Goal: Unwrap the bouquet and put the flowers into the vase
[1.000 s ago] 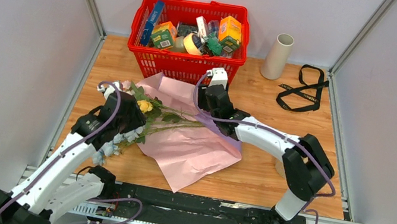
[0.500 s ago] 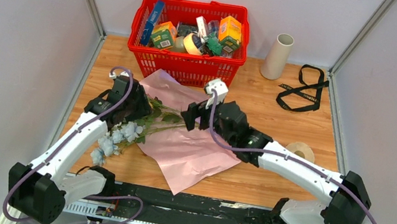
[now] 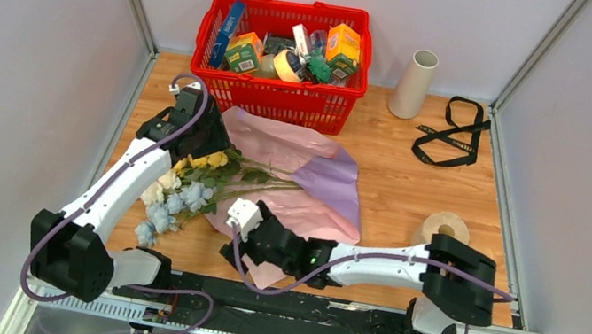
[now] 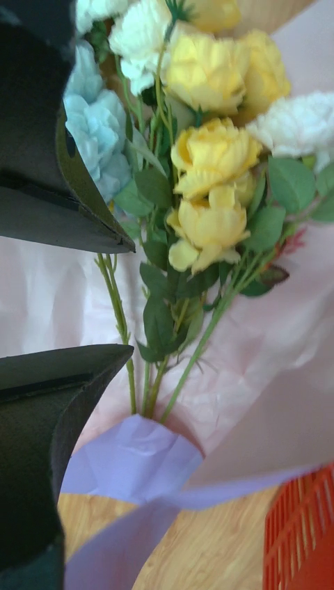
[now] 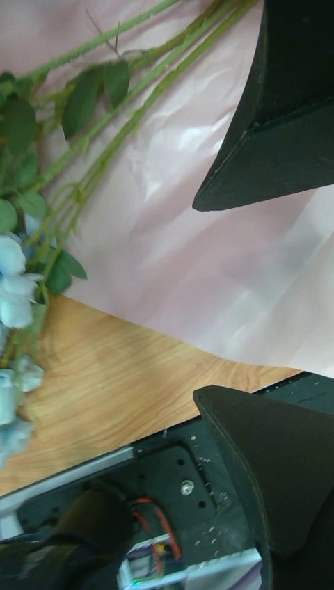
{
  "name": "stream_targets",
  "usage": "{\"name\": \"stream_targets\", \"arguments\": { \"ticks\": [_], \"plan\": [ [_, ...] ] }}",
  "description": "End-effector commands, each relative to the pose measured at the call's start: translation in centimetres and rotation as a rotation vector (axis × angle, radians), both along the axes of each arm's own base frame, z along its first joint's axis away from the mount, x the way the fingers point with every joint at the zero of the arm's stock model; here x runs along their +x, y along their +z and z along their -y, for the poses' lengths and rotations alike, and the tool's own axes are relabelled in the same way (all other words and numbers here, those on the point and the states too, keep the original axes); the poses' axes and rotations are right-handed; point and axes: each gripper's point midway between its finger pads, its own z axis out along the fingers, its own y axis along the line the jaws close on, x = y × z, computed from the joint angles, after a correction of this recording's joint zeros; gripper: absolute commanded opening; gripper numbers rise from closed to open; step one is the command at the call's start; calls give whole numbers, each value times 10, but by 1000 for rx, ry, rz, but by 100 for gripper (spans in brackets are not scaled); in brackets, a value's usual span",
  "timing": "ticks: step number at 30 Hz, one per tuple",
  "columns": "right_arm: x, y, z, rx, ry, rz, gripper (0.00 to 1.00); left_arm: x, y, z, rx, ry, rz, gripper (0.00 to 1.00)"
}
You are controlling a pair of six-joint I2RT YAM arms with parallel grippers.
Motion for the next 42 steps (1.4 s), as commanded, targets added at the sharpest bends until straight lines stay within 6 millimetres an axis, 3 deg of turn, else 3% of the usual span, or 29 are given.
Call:
{"name": "stream_targets", "arguments": {
  "ticks": [1, 6, 10, 13, 18, 26, 41, 42],
  "plan": [
    [0, 1, -27, -45, -5, 178, 98, -7, -3, -25, 23, 64, -50, 59],
    [5, -26, -37, -133, -29, 232, 86, -13, -3, -41, 16, 100, -50, 59],
    [8, -35, -46, -175, -27, 277, 60, -17, -9, -46, 30, 105, -70, 59],
    [5, -42, -48, -207, -27, 314, 34, -18, -12, -50, 48, 111, -73, 59],
    [-18, -39, -50, -217, 33, 359, 0, -20, -17, -61, 110, 126, -80, 60],
    [-46, -31, -55, -127, 135, 342, 0, -20, -19, -65, 130, 144, -84, 59],
    [-76, -27, -56, -23, 195, 275, 0, -20, -48, -22, -46, -44, -63, 59],
    [-73, -28, -53, -27, 175, 274, 6, -19, -49, -17, -61, -63, -59, 59]
  ]
}}
